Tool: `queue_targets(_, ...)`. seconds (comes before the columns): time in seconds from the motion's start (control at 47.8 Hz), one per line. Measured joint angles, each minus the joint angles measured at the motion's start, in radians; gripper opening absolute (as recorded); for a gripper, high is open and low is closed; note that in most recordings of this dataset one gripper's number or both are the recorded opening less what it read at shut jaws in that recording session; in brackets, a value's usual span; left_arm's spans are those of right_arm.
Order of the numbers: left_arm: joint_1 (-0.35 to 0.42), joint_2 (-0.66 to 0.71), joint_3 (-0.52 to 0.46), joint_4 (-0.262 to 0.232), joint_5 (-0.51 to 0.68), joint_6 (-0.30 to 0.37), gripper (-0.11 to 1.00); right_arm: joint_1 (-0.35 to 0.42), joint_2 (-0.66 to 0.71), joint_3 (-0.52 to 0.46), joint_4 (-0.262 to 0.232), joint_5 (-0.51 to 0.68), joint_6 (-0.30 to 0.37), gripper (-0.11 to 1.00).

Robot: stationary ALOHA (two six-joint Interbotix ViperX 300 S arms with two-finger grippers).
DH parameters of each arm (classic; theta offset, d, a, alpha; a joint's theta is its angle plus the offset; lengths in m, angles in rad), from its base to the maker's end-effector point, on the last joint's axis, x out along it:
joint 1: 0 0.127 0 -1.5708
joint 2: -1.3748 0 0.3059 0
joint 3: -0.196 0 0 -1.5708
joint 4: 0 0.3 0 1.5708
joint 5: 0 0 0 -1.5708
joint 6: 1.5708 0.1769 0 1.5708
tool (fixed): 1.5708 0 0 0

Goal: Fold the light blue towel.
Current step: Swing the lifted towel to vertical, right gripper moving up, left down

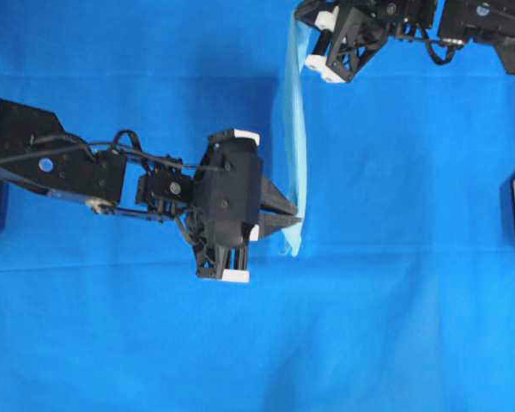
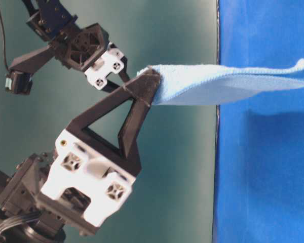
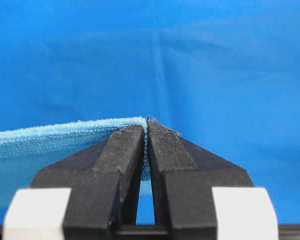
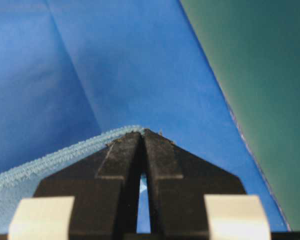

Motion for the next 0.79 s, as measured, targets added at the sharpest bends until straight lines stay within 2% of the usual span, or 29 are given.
queue_targets(0.293,0.0,0.014,-0.008,-0.002,-0.025,0.023,0.02,0.0,-0.002,0.002,0.0,-0.005,-0.002,0.01)
queue_targets(0.397,0.0,0.051,-0.035,-0.002,-0.04,0.025,0.02,0.0,-0.018,0.031,-0.002,-0.005,-0.002,0.01)
queue_targets(0.586,0.0,0.147,-0.133,-0.002,-0.064,0.029,0.02,-0.021,-0.104,0.132,-0.002,-0.003,0.009,0.01)
queue_targets(0.795,0.0,0.285,-0.279,-0.002,-0.071,0.094,0.02,-0.051,-0.235,0.255,-0.002,0.003,0.012,0.01)
